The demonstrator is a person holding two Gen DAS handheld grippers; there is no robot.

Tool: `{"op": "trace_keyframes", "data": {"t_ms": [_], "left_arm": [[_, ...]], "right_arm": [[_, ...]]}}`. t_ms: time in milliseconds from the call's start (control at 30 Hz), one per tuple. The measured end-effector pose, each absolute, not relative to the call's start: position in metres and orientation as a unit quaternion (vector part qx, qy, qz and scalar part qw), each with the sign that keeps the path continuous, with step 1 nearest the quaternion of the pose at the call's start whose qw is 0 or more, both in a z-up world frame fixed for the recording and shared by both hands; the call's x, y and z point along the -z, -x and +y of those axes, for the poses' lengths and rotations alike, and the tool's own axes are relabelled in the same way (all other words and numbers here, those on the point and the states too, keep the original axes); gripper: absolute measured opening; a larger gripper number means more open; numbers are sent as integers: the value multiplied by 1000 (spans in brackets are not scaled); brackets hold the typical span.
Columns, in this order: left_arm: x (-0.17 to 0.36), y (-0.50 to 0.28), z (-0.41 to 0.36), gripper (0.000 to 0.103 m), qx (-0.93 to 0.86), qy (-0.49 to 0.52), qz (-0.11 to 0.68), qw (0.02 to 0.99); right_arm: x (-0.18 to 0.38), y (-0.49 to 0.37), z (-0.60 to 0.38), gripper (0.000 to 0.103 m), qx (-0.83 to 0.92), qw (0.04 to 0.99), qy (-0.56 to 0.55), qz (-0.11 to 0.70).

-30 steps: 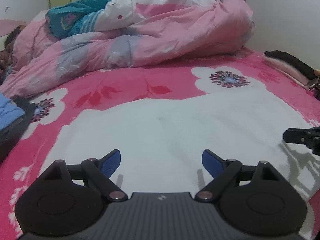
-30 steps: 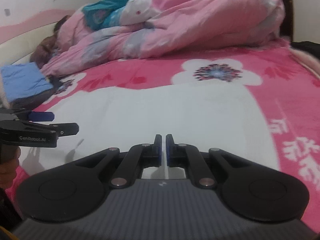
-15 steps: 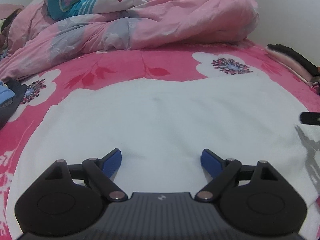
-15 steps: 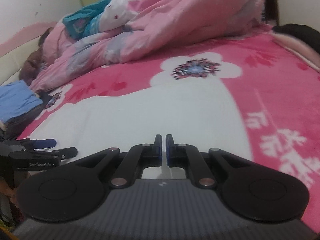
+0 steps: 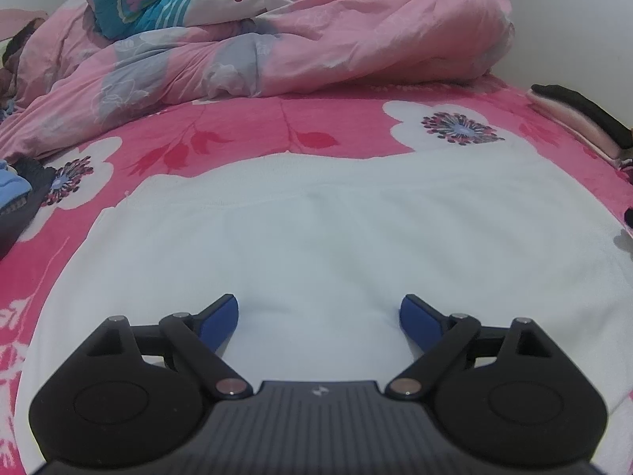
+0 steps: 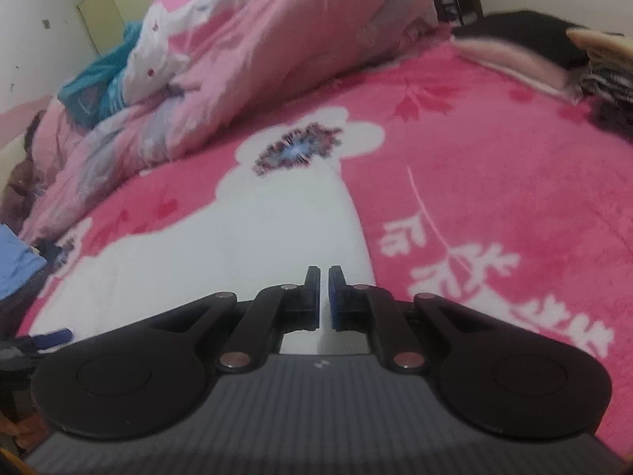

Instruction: Fold clothes

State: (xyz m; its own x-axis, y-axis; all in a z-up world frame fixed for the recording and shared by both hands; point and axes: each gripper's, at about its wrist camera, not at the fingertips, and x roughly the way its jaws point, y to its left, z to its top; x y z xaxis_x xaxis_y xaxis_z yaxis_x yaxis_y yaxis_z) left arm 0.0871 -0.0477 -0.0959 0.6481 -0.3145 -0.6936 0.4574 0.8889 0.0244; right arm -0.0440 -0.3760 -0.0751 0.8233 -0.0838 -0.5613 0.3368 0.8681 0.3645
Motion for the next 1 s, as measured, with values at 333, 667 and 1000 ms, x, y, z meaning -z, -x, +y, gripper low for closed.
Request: {"op": "trace_keyframes", "data": {"t_ms": [333,667,1000], "left_arm": [[95,-88,-46,90,221,-104,366,898],[95,-89,-43,91,228,-103,369,895],[92,-89,-37,91,235,-98,372,893]], "right_arm": [[61,-6,-366,5,38,930,-219,292],[92,-89,-427,2,89,908,-220,346],[51,-45,-407,7,42,917,-241,316]]}}
